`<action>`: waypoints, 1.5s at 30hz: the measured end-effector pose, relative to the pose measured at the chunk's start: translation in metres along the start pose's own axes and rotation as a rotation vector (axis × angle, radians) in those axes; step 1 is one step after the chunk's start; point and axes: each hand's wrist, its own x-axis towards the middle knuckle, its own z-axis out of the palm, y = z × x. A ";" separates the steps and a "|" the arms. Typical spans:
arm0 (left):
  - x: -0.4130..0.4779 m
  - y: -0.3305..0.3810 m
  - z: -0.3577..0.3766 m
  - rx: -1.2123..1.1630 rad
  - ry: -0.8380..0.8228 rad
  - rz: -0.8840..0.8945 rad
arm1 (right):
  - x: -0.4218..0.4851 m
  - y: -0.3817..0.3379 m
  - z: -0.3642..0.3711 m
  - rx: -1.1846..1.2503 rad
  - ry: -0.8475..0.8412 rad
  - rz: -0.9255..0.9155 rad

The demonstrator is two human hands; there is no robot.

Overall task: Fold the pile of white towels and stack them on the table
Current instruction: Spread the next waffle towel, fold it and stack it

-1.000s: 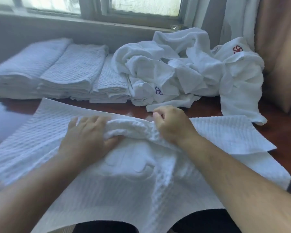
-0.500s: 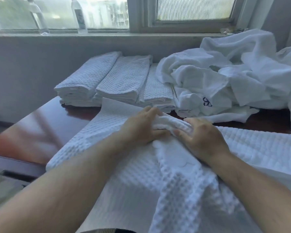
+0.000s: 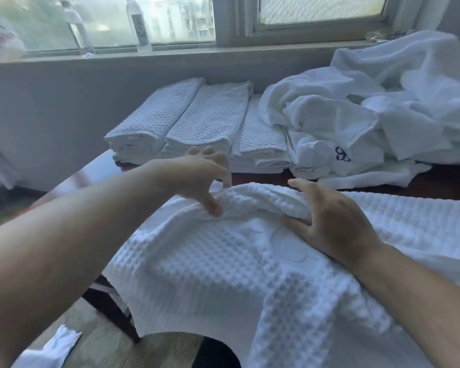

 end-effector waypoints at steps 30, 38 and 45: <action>-0.110 0.013 0.062 0.243 0.548 -0.377 | 0.007 -0.031 0.011 0.065 -0.225 -0.060; -0.105 0.005 0.059 0.246 0.384 -0.413 | 0.023 -0.087 0.009 -0.020 -0.405 0.080; -0.094 -0.038 0.066 -0.119 0.523 -0.730 | 0.039 -0.099 0.026 -0.185 -0.442 0.223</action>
